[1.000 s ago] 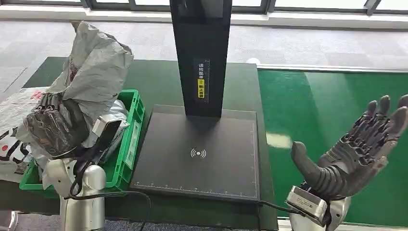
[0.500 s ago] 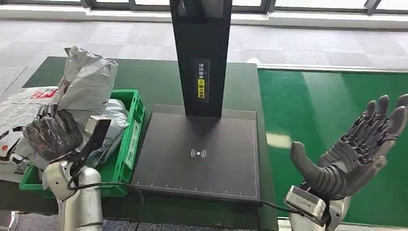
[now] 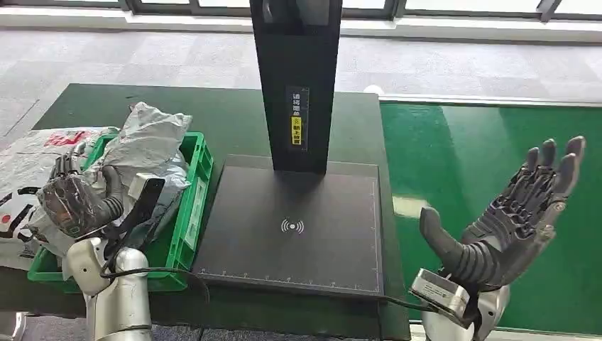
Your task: Moved the parcel from conveyor to table for the left to box.
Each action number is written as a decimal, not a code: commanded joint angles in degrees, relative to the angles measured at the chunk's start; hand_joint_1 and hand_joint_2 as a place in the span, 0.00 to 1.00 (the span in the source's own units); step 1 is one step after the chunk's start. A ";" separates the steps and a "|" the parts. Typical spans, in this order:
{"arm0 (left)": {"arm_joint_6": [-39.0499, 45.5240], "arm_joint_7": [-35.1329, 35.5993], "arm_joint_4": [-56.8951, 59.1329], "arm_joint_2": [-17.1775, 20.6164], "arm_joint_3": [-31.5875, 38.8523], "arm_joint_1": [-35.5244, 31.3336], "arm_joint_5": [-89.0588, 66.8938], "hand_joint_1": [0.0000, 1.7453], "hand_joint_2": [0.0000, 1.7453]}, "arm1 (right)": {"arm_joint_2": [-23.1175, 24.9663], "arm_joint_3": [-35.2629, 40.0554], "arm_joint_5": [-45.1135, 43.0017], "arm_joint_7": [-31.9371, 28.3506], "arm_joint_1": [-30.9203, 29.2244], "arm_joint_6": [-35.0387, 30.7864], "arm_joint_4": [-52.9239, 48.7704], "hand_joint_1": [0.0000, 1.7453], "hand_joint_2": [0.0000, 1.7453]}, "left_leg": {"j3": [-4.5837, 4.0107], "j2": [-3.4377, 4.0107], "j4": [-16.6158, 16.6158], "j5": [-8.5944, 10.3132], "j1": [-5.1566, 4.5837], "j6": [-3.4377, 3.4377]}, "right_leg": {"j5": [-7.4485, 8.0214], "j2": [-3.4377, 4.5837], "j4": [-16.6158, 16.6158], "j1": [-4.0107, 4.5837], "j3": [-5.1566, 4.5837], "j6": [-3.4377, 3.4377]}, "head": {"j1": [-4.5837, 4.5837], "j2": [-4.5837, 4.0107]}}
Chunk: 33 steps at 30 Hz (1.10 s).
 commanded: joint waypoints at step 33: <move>-0.13 -22.81 1.28 -0.79 -17.67 2.63 45.85 0.00 1.00 | 3.28 -3.46 -0.06 0.86 0.87 -0.02 4.15 0.00 1.00 | 0.01 -0.32 -0.02 0.06 0.00 0.07 | -0.04 -0.41 -0.08 0.04 0.08 -0.06 | -0.02 0.00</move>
